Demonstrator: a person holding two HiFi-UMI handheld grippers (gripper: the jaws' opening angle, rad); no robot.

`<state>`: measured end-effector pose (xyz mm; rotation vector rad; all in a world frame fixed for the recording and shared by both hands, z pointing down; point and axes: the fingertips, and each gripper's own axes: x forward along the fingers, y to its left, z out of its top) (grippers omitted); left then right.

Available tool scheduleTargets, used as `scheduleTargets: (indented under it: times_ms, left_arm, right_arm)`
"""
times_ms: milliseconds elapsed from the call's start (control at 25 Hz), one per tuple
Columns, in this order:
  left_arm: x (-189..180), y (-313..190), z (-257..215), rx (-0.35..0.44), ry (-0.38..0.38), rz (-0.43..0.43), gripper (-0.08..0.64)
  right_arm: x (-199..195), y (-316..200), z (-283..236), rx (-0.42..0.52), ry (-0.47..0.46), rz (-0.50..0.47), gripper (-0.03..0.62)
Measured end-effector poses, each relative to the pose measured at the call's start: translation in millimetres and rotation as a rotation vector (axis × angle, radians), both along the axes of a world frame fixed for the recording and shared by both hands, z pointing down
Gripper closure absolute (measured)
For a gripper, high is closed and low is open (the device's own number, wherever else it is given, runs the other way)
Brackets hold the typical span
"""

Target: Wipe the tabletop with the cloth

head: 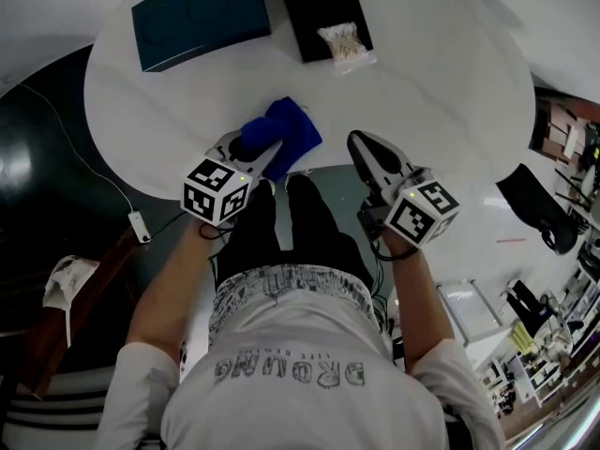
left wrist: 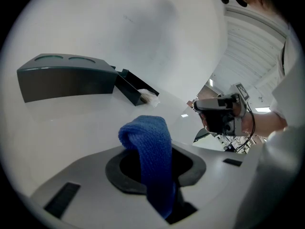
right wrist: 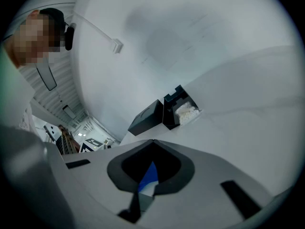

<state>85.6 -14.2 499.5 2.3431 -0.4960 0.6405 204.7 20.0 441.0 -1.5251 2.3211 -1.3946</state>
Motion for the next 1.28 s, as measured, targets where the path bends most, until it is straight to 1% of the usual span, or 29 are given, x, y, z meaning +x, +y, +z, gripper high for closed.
scheduleTargets:
  times_ms: [280, 480, 560, 960, 1080, 1280]
  left_arm:
    - [-9.8, -19.5, -41.4, 0.061, 0.077, -0.031, 0.44]
    - [-19.4, -33.2, -72.7, 0.109, 0.11, -0.065, 0.44]
    - [-24.4, -39.1, -85.9, 0.13, 0.126, -0.081, 0.44]
    - [-55.1, -70.7, -151.7, 0.245, 0.194, -0.148, 0.44]
    - [-66.7, -79.4, -167.0, 0.269, 0.212, -0.164, 0.44]
    - [-83.2, -88.7, -188.1, 0.298, 0.239, -0.191, 0.44]
  right_arm:
    - [-8.2, -15.2, -20.0, 0.026, 0.025, -0.039, 0.584]
    - [-13.7, -29.2, -43.6, 0.072, 0.038, -0.06, 0.584]
    - [-17.8, -36.5, -52.1, 0.098, 0.03, -0.061, 0.583]
    - [-52.3, -69.6, -92.5, 0.184, 0.043, -0.117, 0.583]
    - [-62.2, -79.4, -104.1, 0.195, 0.061, -0.131, 0.584]
    - [-77.4, -92.8, -123.3, 0.24, 0.068, -0.144, 0.583]
